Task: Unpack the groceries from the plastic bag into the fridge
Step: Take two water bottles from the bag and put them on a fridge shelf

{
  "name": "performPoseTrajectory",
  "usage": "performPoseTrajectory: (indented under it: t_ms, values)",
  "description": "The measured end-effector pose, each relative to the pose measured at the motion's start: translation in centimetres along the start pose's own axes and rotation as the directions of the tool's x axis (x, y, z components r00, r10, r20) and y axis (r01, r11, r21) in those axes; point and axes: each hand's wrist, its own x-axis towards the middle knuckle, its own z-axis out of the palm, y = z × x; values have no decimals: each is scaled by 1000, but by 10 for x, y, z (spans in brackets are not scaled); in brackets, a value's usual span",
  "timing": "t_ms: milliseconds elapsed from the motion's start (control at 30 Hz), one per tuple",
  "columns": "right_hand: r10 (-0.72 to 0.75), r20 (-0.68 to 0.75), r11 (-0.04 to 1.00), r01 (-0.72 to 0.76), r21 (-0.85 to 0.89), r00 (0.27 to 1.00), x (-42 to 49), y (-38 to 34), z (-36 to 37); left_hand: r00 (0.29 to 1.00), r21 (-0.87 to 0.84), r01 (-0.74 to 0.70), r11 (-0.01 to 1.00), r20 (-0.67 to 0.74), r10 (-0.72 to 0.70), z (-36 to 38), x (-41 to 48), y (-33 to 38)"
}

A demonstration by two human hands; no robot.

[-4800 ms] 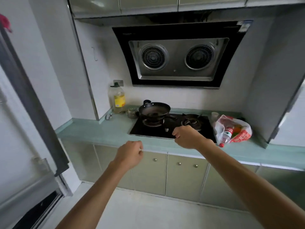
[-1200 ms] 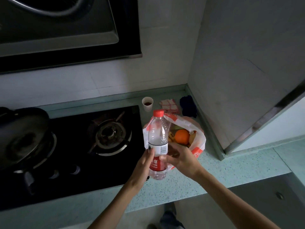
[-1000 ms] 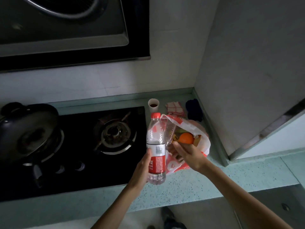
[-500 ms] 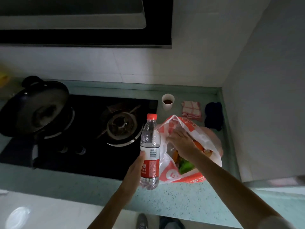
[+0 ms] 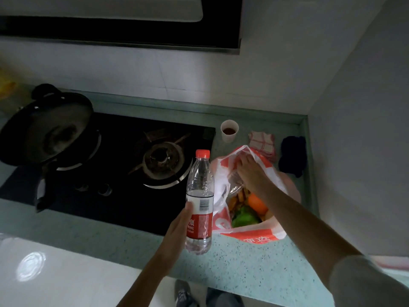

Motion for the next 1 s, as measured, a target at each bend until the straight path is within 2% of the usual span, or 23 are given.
performPoseTrajectory:
  t_ms: [167, 233, 300, 367, 400, 533, 633, 700, 767, 800, 900, 1000]
  values:
    - [-75, 114, 993, 63, 98, 991, 7, 17, -10, 999, 6, -34, 999, 23, 34, 2, -1, 4]
    - [-95, 237, 984, 54, 172, 967, 1, 20, -30, 999, -2, -39, 999, 31, 39, 1, 0, 4]
    - [-82, 410, 978, -6, 209, 909, -7, 21, -52, 999, 4, -44, 999, 30, 44, 0, 1, 7]
    - [-46, 512, 971, -83, 226, 858, -16, 20, -72, 998, 7, -49, 999, 29, 49, 1, 1, 12]
    - [-29, 529, 961, -121, 248, 848, -22, 19, -79, 998, 15, -53, 998, 32, 52, 2, 1, 16]
    - [13, 466, 895, -218, 389, 884, -54, 19, -112, 997, 32, -63, 997, 56, 62, 3, 7, 29]
    - [129, 570, 735, -464, 494, 811, -89, 24, -127, 997, 51, -56, 997, 57, 53, -1, 8, 37]
    - [164, 631, 658, -561, 502, 758, -115, 34, -127, 997, 74, -58, 996, 57, 54, -2, 6, 45]
    - [118, 680, 575, -608, 547, 723, -139, 44, -122, 997, 65, -63, 996, 42, 60, -2, 1, 55]
    - [72, 693, 498, -628, 598, 718, -150, 45, -122, 997, 57, -69, 996, 41, 66, -1, -3, 61]
    - [-2, 671, 258, -648, 716, 741, -179, 36, -126, 996, 34, -86, 996, 14, 86, 5, -13, 73]
    - [-40, 507, 107, -501, 859, 861, -206, 24, -128, 991, 5, -136, 991, 9, 136, 9, -26, 81]
